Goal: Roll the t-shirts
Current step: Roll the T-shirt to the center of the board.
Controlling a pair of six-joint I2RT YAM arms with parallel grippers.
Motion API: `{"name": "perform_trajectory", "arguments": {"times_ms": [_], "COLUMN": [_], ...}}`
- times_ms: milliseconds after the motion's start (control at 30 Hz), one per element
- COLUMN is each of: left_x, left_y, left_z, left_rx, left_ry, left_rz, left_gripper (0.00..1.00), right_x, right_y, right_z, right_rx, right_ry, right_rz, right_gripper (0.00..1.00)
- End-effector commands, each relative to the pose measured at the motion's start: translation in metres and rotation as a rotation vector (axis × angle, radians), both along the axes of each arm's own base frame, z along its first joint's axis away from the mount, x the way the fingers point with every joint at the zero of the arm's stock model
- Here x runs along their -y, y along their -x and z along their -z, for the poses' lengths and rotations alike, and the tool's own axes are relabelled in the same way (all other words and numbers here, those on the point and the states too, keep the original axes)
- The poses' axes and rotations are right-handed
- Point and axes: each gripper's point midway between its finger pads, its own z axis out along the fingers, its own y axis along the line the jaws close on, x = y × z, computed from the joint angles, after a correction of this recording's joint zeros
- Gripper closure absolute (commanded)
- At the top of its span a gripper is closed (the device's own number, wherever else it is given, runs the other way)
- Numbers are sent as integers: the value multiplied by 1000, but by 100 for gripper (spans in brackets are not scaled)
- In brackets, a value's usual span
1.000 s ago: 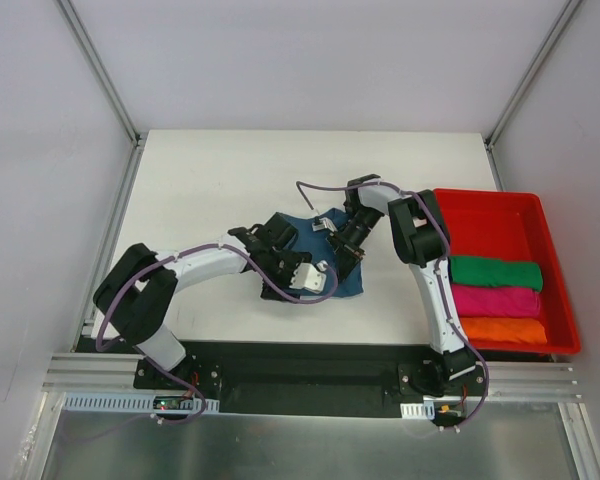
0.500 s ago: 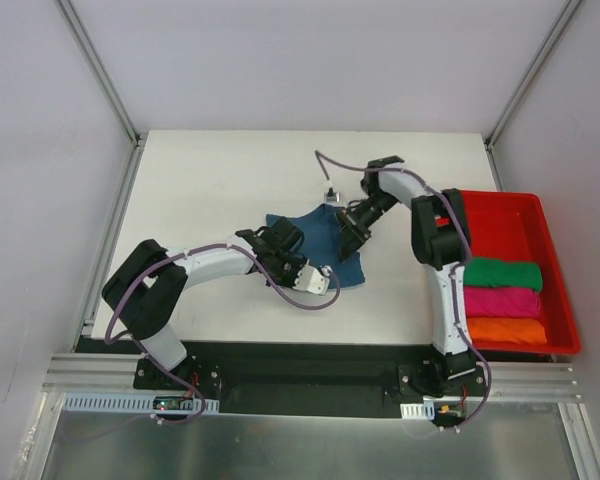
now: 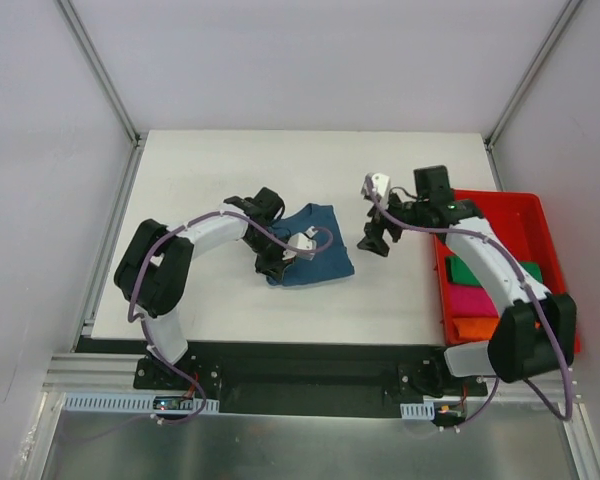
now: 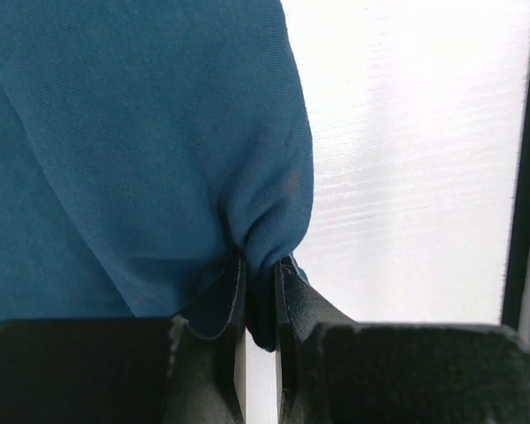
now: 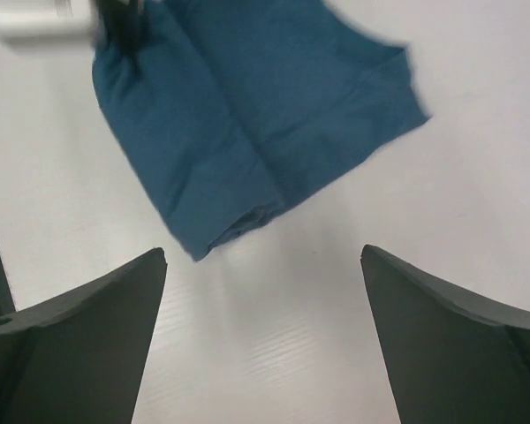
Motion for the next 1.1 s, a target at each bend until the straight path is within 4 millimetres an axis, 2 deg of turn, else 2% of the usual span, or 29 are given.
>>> {"name": "perform_trajectory", "arguments": {"times_ms": [0, 33, 100, 133, 367, 500, 667, 733, 767, 833, 867, 933, 967, 1033, 1067], "left_x": [6, 6, 8, 6, 10, 10, 10, 9, 8, 6, 4, -1, -4, -8, -10], "left_y": [15, 17, 13, 17, 11, 10, 8, 8, 7, 9, 8, 12, 14, 21, 23], "left_z": [-22, -22, -28, -26, -39, -41, -45, -45, -46, -47, -48, -48, -48, -47, -48], "left_rx": [-186, -210, -227, -266, -343, -355, -377, -390, -392, -399, -405, -417, -422, -445, -464], "left_ry": [83, 86, 103, 89, 129, 132, 154, 155, 163, 164, 167, 162, 162, 151, 139], "left_rz": [-34, -33, -33, -35, -52, -56, -72, -76, -80, -85, -93, -99, -107, -115, -135], "left_gripper": [100, 100, 100, 100, 100, 100, 100, 100, 100, 100, 100, 100, 100, 100, 100], "right_x": [-22, -26, -37, -40, -74, -82, -84, -85, -86, -89, -88, -88, -86, -88, -81], "right_y": [25, 35, 30, 31, 32, 34, 32, 26, 20, 9, 7, -2, 0, 0, 15], "right_z": [51, 66, 64, 68, 80, 92, 119, 126, 131, 131, 135, 131, 135, 127, 129], "right_rx": [99, 132, 252, 264, 352, 355, 354, 362, 364, 360, 342, 349, 324, 318, 248], "right_ry": [76, 110, 119, 123, 133, 144, 194, 231, 241, 259, 272, 292, 304, 300, 314], "right_rz": [-201, -234, -287, -304, -463, -517, -574, -565, -554, -518, -509, -491, -495, -517, -550], "right_gripper": [4, 4, 4, 4, 3, 2, 3, 9, 23, 39, 52, 64, 67, 74, 75]}}
